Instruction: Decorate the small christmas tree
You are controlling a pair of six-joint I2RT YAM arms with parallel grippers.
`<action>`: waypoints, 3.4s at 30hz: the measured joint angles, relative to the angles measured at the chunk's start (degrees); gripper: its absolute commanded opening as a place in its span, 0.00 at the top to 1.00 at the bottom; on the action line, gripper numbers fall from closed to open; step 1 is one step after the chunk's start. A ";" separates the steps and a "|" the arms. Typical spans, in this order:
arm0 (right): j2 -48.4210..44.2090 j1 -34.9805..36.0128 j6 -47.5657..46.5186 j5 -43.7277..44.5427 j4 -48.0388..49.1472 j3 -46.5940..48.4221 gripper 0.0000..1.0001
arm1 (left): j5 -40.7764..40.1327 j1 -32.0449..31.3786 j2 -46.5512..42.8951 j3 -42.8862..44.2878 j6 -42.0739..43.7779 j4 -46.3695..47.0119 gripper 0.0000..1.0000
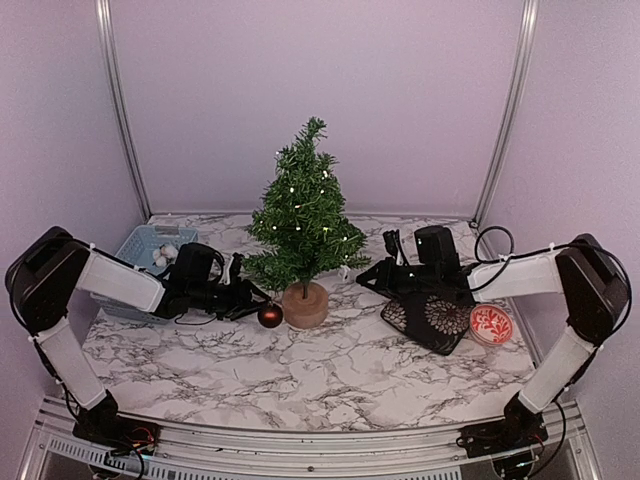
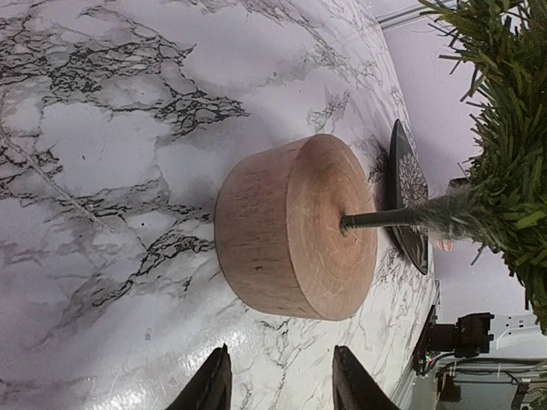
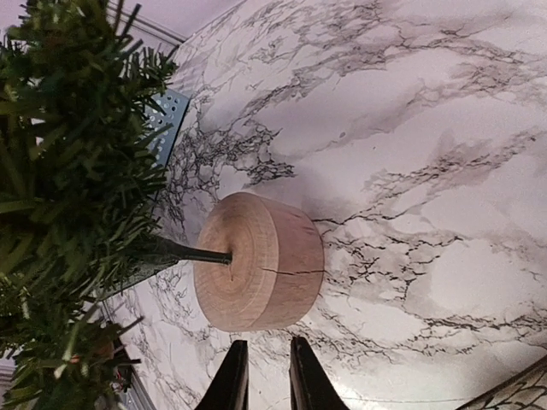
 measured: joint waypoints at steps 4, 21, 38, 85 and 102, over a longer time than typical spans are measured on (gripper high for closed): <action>4.59 0.00 1.95 -1.33 3.58 0.52 0.84 | 0.90 0.00 3.21 1.03 -1.01 2.36 0.61; 20.26 1.75 8.24 -5.11 13.92 11.34 0.86 | 2.36 -1.73 11.91 3.89 -4.87 11.47 0.66; 25.49 3.26 13.20 -5.73 18.43 11.02 0.89 | 4.28 -1.27 17.44 8.57 -5.35 14.97 0.70; 16.02 10.27 15.74 0.61 19.28 4.96 0.89 | -10.49 8.87 19.96 24.37 10.47 -11.56 0.55; -0.28 5.42 6.40 8.87 7.52 1.29 0.88 | -20.59 16.33 5.79 44.26 23.89 -34.82 0.34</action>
